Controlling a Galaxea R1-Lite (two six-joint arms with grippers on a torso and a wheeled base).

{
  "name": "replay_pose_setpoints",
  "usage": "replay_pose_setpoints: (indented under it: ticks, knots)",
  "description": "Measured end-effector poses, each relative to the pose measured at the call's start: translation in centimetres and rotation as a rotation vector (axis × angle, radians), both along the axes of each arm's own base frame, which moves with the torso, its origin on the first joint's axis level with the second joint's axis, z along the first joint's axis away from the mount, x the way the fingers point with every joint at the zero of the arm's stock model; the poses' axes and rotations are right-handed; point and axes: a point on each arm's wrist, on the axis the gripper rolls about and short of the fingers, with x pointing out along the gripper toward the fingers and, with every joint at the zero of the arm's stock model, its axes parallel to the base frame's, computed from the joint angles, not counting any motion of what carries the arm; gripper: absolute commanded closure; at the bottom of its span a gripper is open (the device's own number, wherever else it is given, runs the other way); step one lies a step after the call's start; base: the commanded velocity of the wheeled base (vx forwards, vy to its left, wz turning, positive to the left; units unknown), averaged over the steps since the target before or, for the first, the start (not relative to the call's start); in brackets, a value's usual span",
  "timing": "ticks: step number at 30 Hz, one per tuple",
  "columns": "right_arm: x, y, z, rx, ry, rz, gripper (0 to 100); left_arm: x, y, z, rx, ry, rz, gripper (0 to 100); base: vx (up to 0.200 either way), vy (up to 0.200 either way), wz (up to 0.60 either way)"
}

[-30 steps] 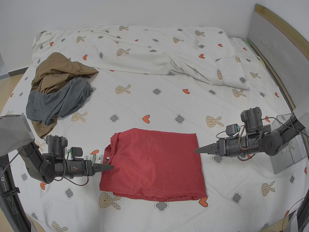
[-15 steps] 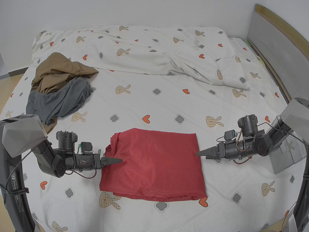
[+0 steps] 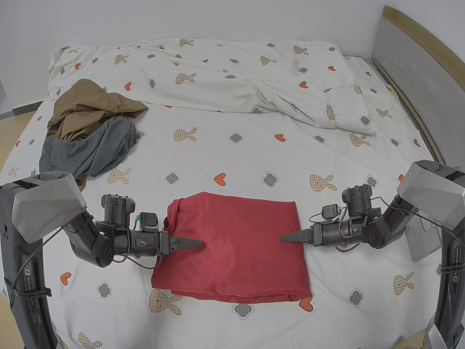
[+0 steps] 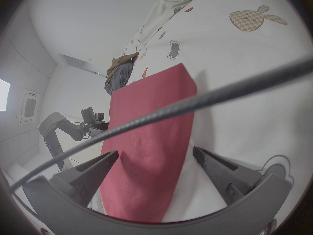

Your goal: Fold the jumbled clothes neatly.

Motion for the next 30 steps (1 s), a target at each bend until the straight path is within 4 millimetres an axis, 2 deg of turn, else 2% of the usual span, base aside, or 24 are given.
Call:
replay_pose_setpoints:
  ticks: [10, 16, 30]
  knots:
    - [-0.4, 2.5, -0.2, 0.014, 0.030, 0.042, 0, 0.5, -1.0, 0.3, -0.007, -0.019, -0.022, 0, 0.000, 0.000, 0.00]
    - [-1.2, 5.1, -0.4, 0.036, 0.094, 0.079, 0, 0.4, -1.7, 0.2, -0.007, -0.018, -0.040, 0, 0.000, 0.000, 0.00]
    - [-1.3, 7.0, 0.2, 0.140, 0.068, 0.115, 0, 0.6, -3.5, 0.0, -0.014, -0.021, -0.079, 0, 0.000, 0.000, 0.00]
